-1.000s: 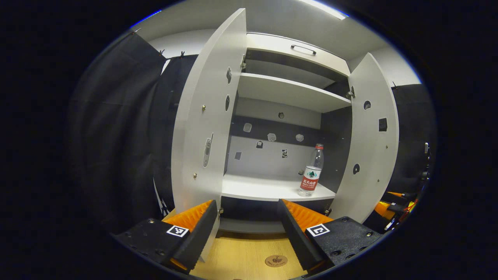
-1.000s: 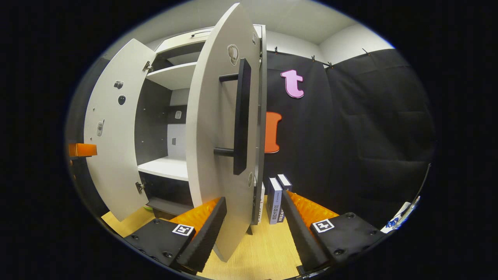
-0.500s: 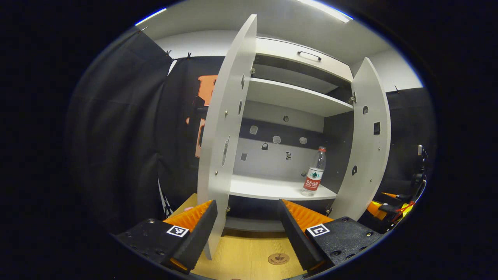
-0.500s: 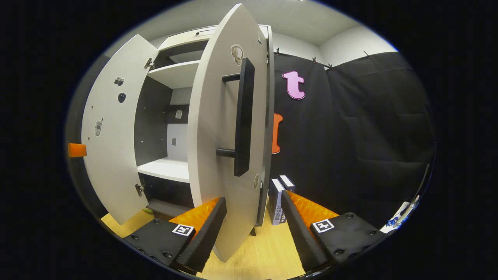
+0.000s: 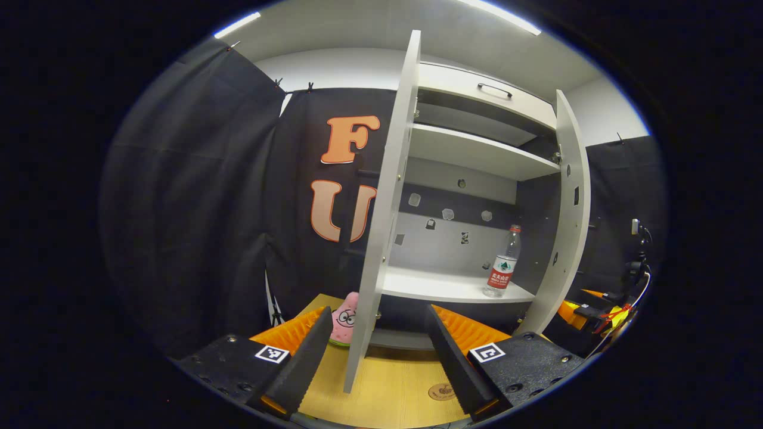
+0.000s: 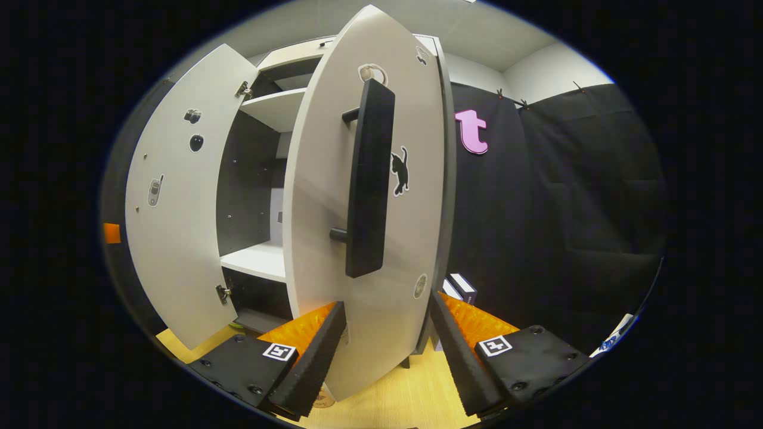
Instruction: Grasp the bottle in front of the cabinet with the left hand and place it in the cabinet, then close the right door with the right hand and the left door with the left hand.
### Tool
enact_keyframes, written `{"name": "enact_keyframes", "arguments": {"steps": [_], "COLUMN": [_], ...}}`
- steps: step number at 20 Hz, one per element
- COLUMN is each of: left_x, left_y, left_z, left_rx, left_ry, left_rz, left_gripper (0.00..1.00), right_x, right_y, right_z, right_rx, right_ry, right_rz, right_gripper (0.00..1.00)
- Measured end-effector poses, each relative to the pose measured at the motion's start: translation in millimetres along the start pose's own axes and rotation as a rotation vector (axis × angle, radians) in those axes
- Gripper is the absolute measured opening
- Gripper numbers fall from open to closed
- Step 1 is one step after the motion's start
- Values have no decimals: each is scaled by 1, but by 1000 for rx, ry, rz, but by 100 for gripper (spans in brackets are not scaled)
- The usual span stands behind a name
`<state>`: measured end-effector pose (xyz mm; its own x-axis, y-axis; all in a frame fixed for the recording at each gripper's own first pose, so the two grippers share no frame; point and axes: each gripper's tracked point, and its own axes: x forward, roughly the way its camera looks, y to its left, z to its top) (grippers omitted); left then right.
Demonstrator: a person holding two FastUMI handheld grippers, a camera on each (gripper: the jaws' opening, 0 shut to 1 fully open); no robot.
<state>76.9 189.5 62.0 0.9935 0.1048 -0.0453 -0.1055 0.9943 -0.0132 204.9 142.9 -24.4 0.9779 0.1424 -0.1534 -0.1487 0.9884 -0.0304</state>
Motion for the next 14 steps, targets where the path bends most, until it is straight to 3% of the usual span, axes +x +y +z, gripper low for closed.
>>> {"name": "enact_keyframes", "arguments": {"steps": [13,14], "left_x": [29,34], "left_y": [76,80], "left_z": [1,-1], "left_rx": [29,30], "left_ry": [-11,-9], "left_rz": [155,163], "left_gripper": [95,95], "right_x": [-14,-17], "right_y": [1,-3], "right_z": [33,36], "right_rx": [-5,-3], "right_ry": [-33,-34], "right_rz": [16,14], "right_gripper": [96,89]}}
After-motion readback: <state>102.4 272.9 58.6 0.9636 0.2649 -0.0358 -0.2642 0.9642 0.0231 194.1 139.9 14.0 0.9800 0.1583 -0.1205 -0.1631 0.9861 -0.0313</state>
